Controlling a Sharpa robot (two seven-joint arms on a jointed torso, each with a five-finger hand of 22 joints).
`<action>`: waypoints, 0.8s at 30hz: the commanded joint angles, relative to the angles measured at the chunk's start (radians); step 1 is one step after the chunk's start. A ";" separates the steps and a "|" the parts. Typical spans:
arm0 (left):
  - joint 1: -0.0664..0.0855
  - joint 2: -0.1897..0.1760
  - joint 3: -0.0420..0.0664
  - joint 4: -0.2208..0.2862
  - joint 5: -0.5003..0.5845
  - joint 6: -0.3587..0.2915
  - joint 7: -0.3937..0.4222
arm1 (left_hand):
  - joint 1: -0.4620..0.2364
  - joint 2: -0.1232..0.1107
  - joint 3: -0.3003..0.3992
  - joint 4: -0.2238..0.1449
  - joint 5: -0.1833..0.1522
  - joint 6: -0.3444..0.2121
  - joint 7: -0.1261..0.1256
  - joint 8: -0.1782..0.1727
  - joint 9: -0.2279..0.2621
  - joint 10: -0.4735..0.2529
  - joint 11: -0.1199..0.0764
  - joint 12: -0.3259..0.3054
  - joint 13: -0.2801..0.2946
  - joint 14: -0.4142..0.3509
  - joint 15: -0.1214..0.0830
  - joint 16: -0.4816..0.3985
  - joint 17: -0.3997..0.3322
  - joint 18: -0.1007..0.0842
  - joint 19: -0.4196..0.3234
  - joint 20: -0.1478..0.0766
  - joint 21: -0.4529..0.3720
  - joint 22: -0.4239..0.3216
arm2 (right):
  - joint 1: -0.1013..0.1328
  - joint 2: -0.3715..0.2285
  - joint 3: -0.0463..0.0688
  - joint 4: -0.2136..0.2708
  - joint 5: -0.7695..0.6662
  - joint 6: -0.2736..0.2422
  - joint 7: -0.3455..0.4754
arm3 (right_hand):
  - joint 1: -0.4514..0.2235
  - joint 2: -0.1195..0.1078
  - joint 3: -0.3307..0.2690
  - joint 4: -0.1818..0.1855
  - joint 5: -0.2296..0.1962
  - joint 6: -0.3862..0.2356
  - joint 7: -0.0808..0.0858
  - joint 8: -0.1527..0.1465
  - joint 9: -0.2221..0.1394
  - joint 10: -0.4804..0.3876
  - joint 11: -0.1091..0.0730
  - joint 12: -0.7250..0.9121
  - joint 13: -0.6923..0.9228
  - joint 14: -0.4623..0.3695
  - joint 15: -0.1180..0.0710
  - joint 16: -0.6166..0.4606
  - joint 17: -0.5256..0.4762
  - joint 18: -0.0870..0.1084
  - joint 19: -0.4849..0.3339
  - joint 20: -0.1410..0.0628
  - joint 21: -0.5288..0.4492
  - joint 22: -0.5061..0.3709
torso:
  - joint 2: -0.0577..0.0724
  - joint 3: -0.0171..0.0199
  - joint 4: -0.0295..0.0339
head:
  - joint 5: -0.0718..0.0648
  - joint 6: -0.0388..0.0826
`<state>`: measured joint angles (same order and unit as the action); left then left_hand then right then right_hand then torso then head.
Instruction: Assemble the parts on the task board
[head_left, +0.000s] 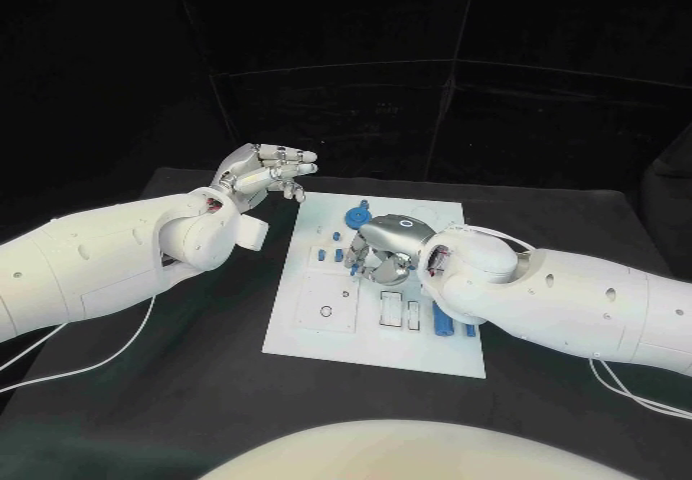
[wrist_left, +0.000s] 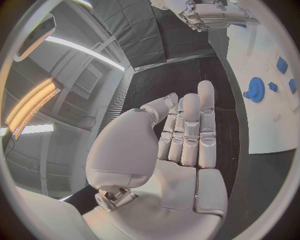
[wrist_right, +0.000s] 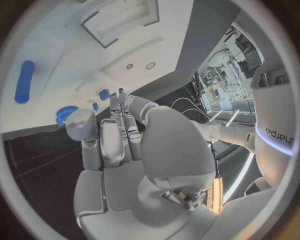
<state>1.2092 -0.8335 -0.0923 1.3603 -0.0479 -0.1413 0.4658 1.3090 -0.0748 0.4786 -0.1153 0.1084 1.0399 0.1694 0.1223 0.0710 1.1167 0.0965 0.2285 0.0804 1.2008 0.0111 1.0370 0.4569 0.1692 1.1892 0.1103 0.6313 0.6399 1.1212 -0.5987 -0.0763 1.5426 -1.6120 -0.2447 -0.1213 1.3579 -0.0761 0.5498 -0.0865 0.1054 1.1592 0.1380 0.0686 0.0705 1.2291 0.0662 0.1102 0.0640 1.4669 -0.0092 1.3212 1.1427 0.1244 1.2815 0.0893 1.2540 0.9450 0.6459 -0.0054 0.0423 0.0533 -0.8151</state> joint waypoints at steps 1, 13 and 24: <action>0.002 0.003 0.001 0.001 0.005 0.001 0.003 | 0.010 -0.001 -0.001 -0.007 -0.001 0.005 0.005 0.006 -0.001 -0.007 0.003 0.007 -0.002 -0.006 0.000 -0.006 -0.002 0.014 -0.003 -0.003 -0.007 -0.001 | -0.006 0.011 -0.003 -0.008 -0.035 0.042 0.016 | -0.006 -0.003 0.005 -0.001 0.004 0.002 0.002 0.001 0.001 0.006 0.003 -0.007 0.001 0.033 -0.005 0.003 -0.002 -0.003 0.003 -0.001 0.003 -0.001 | 0.000 0.0010 -0.0005 | 0.005 -0.003; 0.002 0.008 0.001 -0.001 0.005 0.004 0.002 | 0.010 -0.001 -0.001 -0.007 -0.001 0.005 0.005 0.006 -0.001 -0.007 0.003 0.007 -0.002 -0.006 0.000 -0.006 -0.002 0.014 -0.003 -0.003 -0.007 -0.001 | -0.028 0.035 -0.008 -0.027 -0.058 0.056 0.018 | -0.008 -0.003 0.005 -0.001 0.005 0.003 0.003 0.001 0.001 0.006 0.004 -0.007 0.001 0.033 -0.005 0.003 -0.001 -0.004 0.003 0.000 0.003 -0.001 | 0.000 0.0010 -0.0023 | 0.013 -0.014; 0.002 0.008 0.001 -0.004 0.005 0.005 0.000 | 0.010 -0.001 -0.001 -0.007 -0.001 0.005 0.005 0.006 -0.001 -0.007 0.003 0.007 -0.002 -0.006 0.000 -0.006 -0.002 0.014 -0.003 -0.003 -0.007 -0.001 | -0.034 0.041 -0.008 -0.030 -0.080 0.045 0.017 | -0.010 -0.003 0.004 0.000 0.005 0.003 0.003 0.001 0.001 0.006 0.004 -0.007 0.001 0.033 -0.005 0.004 -0.001 -0.003 0.003 0.000 0.003 -0.002 | 0.000 0.0001 -0.0013 | 0.018 -0.021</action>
<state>1.2092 -0.8260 -0.0924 1.3565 -0.0477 -0.1411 0.4639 1.3090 -0.0748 0.4764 -0.1175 0.1083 1.0399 0.1694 0.1249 0.0710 1.1167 0.0965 0.2324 0.0796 1.2008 0.0111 1.0370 0.4556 0.1692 1.1892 0.1103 0.6314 0.6400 1.0861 -0.5591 -0.0848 1.5118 -1.6719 -0.2011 -0.1117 1.3579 -0.0762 0.5495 -0.0868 0.1052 1.1585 0.1374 0.0659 0.0701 1.2291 0.0662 0.1066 0.0639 1.4668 -0.0092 1.3212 1.1428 0.1244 1.2814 0.0893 1.2539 0.9450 0.6456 -0.0047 0.0407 0.0699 -0.8346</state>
